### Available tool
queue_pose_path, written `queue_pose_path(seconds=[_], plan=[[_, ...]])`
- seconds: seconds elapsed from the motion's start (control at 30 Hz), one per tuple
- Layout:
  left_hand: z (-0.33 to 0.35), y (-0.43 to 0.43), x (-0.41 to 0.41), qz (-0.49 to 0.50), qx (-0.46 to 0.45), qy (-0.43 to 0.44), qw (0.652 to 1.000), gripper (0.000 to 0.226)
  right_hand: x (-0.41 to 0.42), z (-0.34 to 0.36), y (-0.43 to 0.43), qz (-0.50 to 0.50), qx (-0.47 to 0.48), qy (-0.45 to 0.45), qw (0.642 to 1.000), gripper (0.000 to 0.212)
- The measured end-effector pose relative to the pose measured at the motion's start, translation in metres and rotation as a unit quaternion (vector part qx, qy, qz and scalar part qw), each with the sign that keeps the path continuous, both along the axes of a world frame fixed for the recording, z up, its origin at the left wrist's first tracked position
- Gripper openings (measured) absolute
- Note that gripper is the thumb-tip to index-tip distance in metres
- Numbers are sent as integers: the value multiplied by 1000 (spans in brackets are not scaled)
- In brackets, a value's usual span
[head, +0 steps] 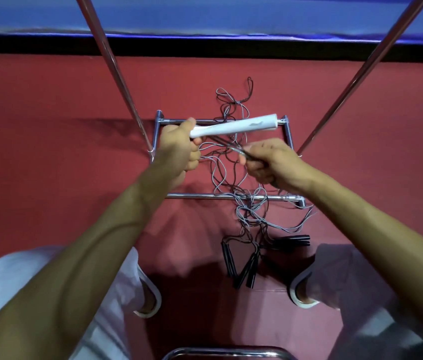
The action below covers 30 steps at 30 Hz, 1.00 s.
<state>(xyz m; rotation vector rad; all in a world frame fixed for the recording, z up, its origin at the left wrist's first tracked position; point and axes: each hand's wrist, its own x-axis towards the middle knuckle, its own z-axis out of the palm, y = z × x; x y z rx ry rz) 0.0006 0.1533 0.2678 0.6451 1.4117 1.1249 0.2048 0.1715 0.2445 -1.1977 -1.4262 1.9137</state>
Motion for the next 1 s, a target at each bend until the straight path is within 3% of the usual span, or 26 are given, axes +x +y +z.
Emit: queue_pose_path(seconds=[0.07,0.17,0.23,0.27,0.33,0.4,0.47,0.5,0.57,0.6,0.67,0.77,0.8,0.9,1.0], plan=[[-12,3,1,70,-12,142,987,42,-12,-2,-13,12,-20,-3,1000,32],[-22,1,3,91,-15,380,920,47,-25,2,-29,6,-76,4,997,33],[-18,-6,6,83,57,510,854,43,-28,10,-34,2,-133,30,991,31],[-17,-9,6,88,107,583,800,42,-28,13,-34,1,-153,40,987,31],[-15,-11,5,26,102,680,726,40,-28,17,-35,3,-163,43,986,32],[-24,-10,5,-1,68,736,674,37,-27,19,-37,13,-126,22,992,32],[-22,-12,7,-19,76,775,627,30,-22,23,-39,57,22,-78,995,28],[-18,-12,9,-74,53,750,655,26,-16,25,-39,94,142,-165,971,26],[-19,-11,14,-185,27,696,694,29,-4,27,-33,147,355,-318,867,22],[-19,-11,14,-237,12,663,710,32,2,28,-29,151,404,-351,831,19],[-16,-14,14,-310,3,629,713,32,11,29,-23,159,444,-344,812,13],[-9,-11,12,-364,5,587,723,40,17,31,-16,182,456,-302,817,24],[-4,-8,10,-373,6,569,733,45,19,32,-13,185,429,-290,835,27],[8,-4,6,-396,42,455,796,54,24,32,-7,155,241,-195,938,32],[7,-6,5,-378,99,319,863,52,15,30,-12,60,60,-92,992,27]])
